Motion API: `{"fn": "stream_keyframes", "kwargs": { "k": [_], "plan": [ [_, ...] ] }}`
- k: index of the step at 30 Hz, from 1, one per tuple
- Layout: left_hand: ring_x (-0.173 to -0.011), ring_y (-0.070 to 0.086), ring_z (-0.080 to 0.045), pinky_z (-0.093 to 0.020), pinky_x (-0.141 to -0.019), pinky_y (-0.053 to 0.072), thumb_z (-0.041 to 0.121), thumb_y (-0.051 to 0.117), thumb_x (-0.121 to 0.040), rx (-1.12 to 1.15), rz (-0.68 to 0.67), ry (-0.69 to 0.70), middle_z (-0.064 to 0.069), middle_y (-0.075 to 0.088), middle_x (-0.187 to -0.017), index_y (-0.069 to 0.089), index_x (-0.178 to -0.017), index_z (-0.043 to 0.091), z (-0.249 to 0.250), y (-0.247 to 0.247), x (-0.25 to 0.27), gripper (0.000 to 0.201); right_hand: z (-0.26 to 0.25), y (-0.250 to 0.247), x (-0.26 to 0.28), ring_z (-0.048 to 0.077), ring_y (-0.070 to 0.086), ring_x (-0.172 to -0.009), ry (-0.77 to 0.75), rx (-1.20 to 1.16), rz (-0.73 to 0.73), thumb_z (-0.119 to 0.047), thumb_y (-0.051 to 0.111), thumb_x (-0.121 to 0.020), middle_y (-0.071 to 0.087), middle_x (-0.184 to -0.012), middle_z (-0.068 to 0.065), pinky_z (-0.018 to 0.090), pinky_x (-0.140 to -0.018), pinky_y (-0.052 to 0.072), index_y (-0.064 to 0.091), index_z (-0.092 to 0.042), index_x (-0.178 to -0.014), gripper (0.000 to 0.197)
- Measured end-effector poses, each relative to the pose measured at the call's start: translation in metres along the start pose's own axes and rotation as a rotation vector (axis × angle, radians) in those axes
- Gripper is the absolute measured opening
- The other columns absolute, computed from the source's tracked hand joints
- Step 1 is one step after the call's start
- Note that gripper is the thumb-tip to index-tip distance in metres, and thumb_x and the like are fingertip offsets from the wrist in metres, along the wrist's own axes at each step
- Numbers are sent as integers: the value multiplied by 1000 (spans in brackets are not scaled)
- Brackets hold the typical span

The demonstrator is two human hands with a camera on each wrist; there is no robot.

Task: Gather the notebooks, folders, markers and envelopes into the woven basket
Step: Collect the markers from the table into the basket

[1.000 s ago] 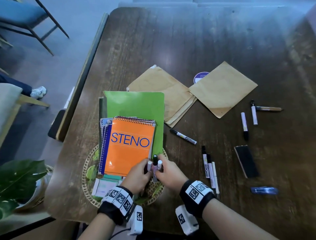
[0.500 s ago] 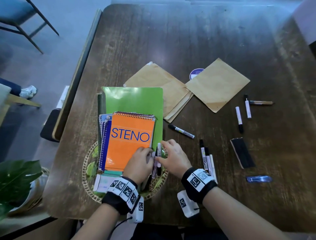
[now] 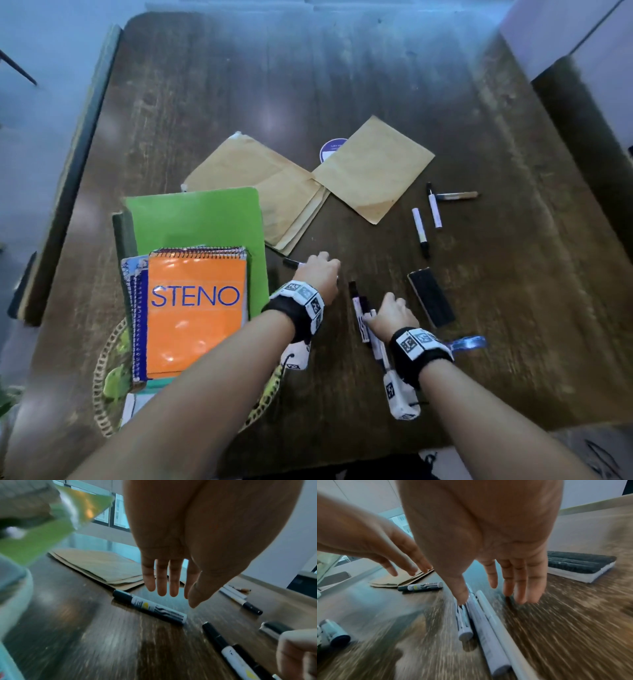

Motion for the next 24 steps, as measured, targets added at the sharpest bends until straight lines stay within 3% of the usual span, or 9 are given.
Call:
{"fn": "stream_keyframes", "kwargs": {
  "k": [4, 9, 14, 19, 21, 24],
  "plan": [
    [-114, 51, -36, -46, -94, 45, 17, 47, -95, -134, -71, -32, -14, 48, -124, 54, -120, 11, -5, 22, -16, 26, 4, 14, 3, 30, 57, -121, -13, -10, -32, -60, 64, -86, 51, -134, 9, 40, -89, 47, 43, -17, -131, 66],
    [-103, 59, -42, -48, -76, 48, 9, 49, -96, -45, -96, -110, -16, 40, -121, 47, -114, 8, -12, 37, -17, 18, 2, 22, 8, 30, 62, -115, -74, -47, -56, -42, 61, -95, 53, -132, 11, 38, -84, 48, 44, -14, -126, 45],
    [-95, 63, -44, -47, -75, 45, 7, 46, -95, -53, -88, -97, -15, 42, -117, 46, -109, 9, -7, 36, -10, 15, 8, 22, 10, 29, 63, -113, -111, -67, -36, -32, 57, -98, 55, -130, 10, 38, -84, 48, 46, -14, -122, 32],
    [-90, 62, -40, -46, -75, 52, 18, 46, -95, 83, -63, -70, -9, 45, -109, 43, -104, 17, 6, 33, 0, 9, 11, 20, 11, 25, 64, -108, -103, -42, -42, -29, 60, -95, 56, -126, 8, 33, -80, 49, 47, -14, -123, 35],
    [-91, 60, -35, -42, -80, 50, 25, 46, -93, 154, -72, -90, -5, 44, -105, 47, -98, 19, 11, 34, 3, 8, 13, 19, 11, 23, 64, -108, -84, -32, -34, -28, 63, -93, 56, -126, 8, 33, -81, 51, 47, -15, -125, 37],
    [-95, 57, -27, -36, -81, 43, 37, 45, -96, 283, -51, -163, -1, 46, -103, 58, -93, 18, 13, 38, 7, 23, 17, 16, 11, 24, 64, -110, -73, -15, -3, -26, 62, -94, 55, -129, 9, 34, -85, 52, 46, -14, -128, 39]
  ]
}}
Point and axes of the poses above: each hand's wrist, its own x-axis away from the middle knuckle, its own y-axis out of the palm, z = x × y, the point moved 4 cm from there along -x, towards the middle knuckle
